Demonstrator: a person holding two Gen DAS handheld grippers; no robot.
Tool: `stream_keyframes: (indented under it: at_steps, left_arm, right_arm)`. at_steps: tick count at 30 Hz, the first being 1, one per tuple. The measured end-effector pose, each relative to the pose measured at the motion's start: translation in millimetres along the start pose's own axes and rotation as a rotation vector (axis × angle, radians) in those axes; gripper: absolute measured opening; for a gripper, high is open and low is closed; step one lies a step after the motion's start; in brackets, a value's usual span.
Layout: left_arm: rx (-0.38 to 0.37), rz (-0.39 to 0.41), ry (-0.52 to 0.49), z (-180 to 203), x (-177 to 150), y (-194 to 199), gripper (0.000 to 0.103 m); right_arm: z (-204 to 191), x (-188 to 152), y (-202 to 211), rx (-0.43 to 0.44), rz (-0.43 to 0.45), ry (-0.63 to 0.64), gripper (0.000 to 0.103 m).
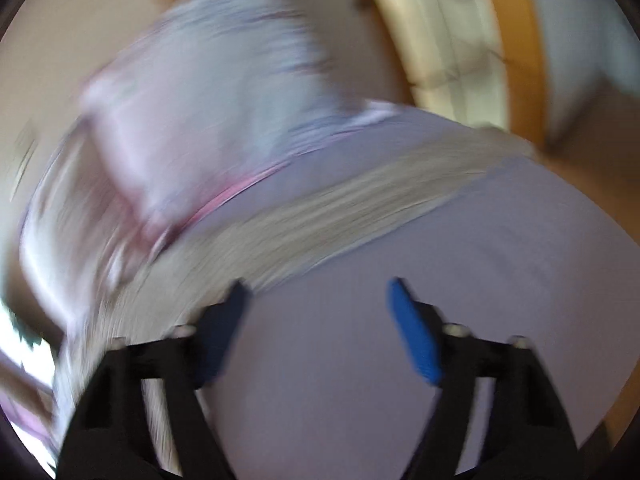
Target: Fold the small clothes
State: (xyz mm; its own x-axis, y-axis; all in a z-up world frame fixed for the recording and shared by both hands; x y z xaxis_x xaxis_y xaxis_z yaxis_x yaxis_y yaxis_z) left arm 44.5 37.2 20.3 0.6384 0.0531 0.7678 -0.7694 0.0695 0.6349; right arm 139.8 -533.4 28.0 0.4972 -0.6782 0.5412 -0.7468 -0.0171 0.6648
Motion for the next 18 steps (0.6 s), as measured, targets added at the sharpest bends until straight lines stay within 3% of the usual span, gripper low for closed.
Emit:
stream_keyframes:
  at_steps: [2, 4, 5, 7, 10, 13, 15, 16, 18]
  left_arm:
    - [-0.084, 0.027, 0.064, -14, 7, -4, 0.102]
    - [-0.106, 0.039, 0.117, -26, 13, -7, 0.102]
    - [-0.091, 0.039, 0.140, -34, 17, -10, 0.102]
    - [-0.056, 0.044, 0.165, -47, 22, -13, 0.102]
    - [-0.003, 0.057, 0.193, -72, 31, -13, 0.102]
    - [0.048, 0.074, 0.243, -105, 41, -11, 0.102]
    - [0.084, 0.071, 0.293, -134, 49, -11, 0.102]
    - [0.102, 0.072, 0.316, -147, 52, -10, 0.102]
    - [0.123, 0.078, 0.378, -180, 58, -11, 0.102]
  right_arm:
    - [38, 27, -21, -0.034, -0.022, -0.156, 0.051]
    - [55, 39, -33, -0.065, -0.017, -0.221, 0.050]
    - [68, 46, -40, -0.093, -0.005, -0.266, 0.049]
    - [79, 56, -45, -0.079, 0.021, -0.309, 0.044]
    - [89, 68, -52, -0.049, 0.050, -0.361, 0.043]
    - [98, 76, -62, -0.077, 0.048, -0.384, 0.007]
    - [78, 78, -51, -0.090, 0.102, -0.317, 0.007]
    - [46, 79, -36, -0.081, 0.166, -0.192, 0.007]
    - [-15, 73, -18, -0.023, 0.212, -0.004, 0.007]
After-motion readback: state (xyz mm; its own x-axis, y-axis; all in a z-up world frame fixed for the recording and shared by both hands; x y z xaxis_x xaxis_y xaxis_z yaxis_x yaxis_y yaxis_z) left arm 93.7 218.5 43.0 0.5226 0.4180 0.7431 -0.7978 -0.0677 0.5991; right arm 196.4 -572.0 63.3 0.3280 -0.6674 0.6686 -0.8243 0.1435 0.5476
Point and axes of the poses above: each gripper's, at about its wrist camera, not at the fingertips, and y roughly against the way its jaws point, z to its right, x to its top, the point moved 2 cm from there along -y, roughly the way its jaws point, and after that the axes turned 2 degrees about -z, right-handed, at the moved point
